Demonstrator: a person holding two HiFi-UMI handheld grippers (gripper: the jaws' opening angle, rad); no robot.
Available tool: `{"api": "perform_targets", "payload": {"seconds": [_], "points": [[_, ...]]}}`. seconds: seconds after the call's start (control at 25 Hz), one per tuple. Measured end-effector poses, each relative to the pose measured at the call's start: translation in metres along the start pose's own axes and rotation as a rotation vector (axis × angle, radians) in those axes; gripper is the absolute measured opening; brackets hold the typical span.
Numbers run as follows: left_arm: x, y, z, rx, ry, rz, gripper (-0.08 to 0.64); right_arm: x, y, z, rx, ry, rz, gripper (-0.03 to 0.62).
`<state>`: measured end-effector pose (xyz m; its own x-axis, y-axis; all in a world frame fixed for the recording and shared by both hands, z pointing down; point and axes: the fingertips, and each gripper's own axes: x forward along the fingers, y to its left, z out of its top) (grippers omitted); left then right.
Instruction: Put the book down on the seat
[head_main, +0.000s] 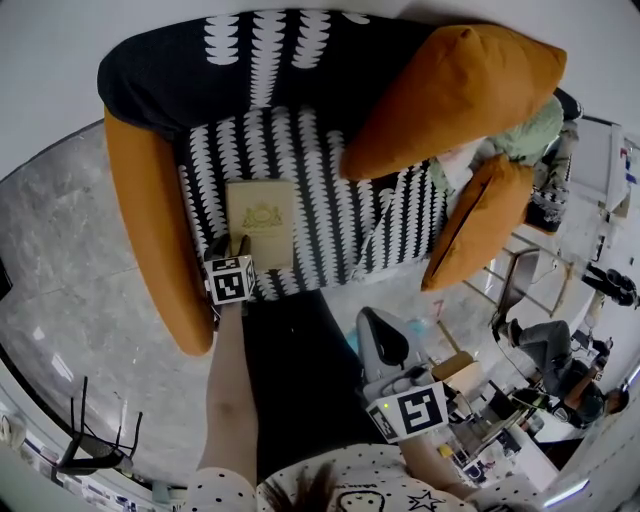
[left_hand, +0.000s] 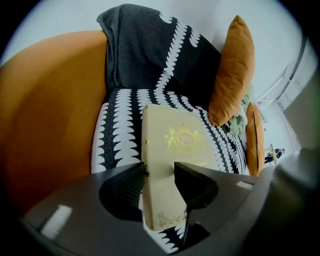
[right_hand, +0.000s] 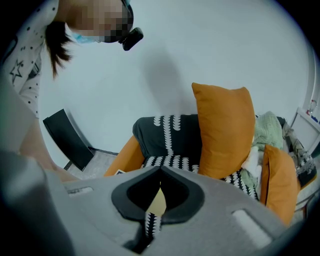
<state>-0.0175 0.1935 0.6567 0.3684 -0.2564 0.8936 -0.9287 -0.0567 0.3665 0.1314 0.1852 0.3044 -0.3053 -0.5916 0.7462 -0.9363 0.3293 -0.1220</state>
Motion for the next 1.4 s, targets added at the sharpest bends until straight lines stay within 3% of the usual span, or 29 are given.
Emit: {"api": "perform_targets", "payload": {"seconds": [0.2, 0.36, 0.64, 0.92, 1.4], "points": [[-0.005, 0.003, 0.004, -0.007, -0.018, 0.022, 0.173, -0.001, 0.0, 0.002, 0.003, 0.0, 0.0, -0.006], [-0.01, 0.012, 0.006, -0.022, -0.058, 0.092, 0.006, -0.003, -0.001, 0.0, 0.004, 0.004, 0.001, -0.006], [-0.008, 0.012, 0.006, -0.001, -0.057, 0.113, 0.002, -0.003, -0.005, -0.002, 0.0, 0.006, -0.001, -0.006], [-0.021, 0.014, 0.013, 0.004, -0.137, 0.149, 0.002, -0.006, -0.005, -0.012, 0.01, 0.002, 0.004, -0.006], [-0.086, -0.008, 0.064, 0.064, -0.283, 0.152, -0.003, -0.016, 0.001, 0.009, 0.057, -0.072, 0.047, -0.006]]}}
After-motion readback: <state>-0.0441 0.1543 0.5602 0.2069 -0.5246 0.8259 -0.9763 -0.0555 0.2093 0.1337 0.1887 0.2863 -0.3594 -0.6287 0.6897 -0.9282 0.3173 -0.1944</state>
